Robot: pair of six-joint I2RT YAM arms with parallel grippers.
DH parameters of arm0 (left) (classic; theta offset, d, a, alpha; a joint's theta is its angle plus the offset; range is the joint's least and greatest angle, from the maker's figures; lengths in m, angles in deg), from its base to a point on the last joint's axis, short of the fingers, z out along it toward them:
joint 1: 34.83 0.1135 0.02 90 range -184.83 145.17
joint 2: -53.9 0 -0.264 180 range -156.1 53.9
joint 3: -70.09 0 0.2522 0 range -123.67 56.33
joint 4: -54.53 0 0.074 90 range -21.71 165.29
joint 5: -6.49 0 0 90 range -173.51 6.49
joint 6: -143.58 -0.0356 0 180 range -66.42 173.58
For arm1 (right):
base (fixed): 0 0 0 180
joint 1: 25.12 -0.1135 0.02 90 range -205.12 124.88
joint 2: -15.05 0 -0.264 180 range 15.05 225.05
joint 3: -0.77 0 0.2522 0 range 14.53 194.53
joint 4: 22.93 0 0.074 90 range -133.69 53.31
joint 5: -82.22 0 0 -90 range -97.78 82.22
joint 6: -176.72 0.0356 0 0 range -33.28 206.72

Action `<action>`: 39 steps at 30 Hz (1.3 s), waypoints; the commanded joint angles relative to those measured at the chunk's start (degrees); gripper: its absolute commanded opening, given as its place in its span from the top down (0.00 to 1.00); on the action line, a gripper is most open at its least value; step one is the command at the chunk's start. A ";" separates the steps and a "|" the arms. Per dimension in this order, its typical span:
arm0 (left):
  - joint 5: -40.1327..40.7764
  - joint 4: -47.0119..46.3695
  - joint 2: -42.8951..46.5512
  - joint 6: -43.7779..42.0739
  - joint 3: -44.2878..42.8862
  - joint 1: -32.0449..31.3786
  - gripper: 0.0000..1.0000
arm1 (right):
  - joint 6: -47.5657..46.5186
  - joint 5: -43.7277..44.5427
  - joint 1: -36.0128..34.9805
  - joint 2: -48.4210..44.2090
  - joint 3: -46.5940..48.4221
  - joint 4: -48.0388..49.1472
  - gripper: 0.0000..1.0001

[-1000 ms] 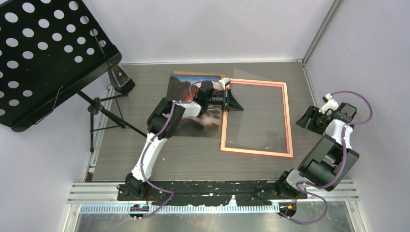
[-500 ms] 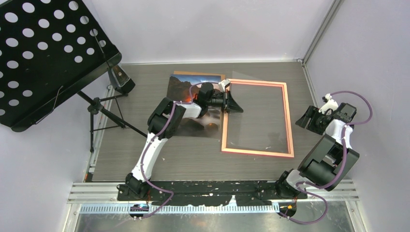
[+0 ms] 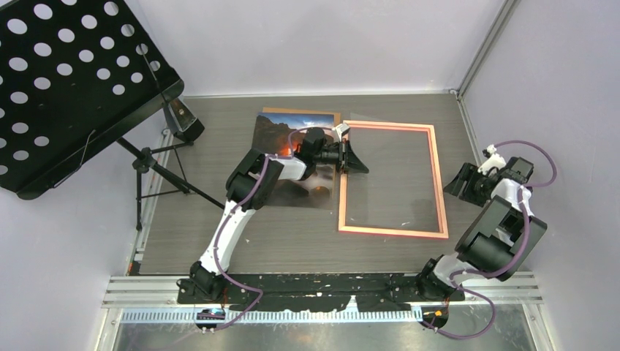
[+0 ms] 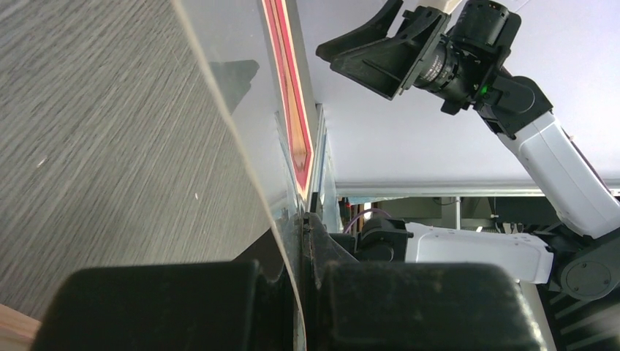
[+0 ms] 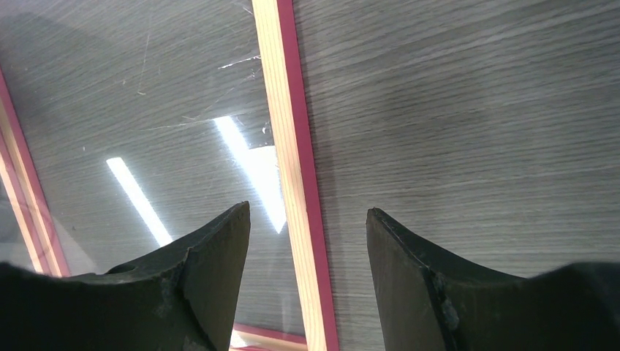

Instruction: Put the photo into the frame

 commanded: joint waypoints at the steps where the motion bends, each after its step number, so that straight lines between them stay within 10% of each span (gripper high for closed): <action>1: -0.71 -1.84 0.10 -1.05 -2.25 -0.64 1.00 | 0.63 1.20 -2.13 2.32 1.46 1.76 0.35; 39: 4.58 23.95 1.68 -17.26 -4.94 -1.87 1.00 | 2.45 2.91 -11.50 15.82 7.85 0.60 0.41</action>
